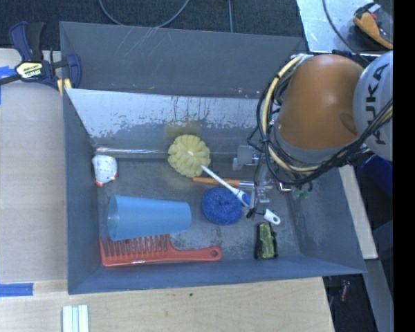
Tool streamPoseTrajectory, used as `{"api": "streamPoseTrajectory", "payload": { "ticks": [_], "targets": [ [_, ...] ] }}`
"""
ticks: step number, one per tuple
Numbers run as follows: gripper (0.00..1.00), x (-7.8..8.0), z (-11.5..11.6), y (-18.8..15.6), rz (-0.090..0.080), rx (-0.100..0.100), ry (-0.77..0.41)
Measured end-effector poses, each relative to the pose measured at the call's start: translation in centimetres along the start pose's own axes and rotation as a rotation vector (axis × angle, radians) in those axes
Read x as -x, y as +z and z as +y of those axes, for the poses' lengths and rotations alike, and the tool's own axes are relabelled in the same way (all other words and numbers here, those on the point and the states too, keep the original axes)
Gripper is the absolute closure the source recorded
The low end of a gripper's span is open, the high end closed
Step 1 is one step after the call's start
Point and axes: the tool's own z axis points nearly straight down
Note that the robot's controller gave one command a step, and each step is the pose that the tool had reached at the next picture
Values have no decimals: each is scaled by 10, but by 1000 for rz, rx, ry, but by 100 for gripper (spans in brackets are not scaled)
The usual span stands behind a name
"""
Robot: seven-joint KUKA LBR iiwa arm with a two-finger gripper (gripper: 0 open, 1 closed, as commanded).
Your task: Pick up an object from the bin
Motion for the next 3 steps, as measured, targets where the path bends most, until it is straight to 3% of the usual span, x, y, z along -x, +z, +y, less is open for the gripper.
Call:
{"api": "streamPoseTrajectory", "payload": {
  "ticks": [1, 2, 3],
  "targets": [
    [0, 2, 0, -4, -9, 0, 0],
    [0, 55, -15, 106, -12, 2, 275],
    [0, 68, -6, 32, -20, 2, 204]
  ]
}}
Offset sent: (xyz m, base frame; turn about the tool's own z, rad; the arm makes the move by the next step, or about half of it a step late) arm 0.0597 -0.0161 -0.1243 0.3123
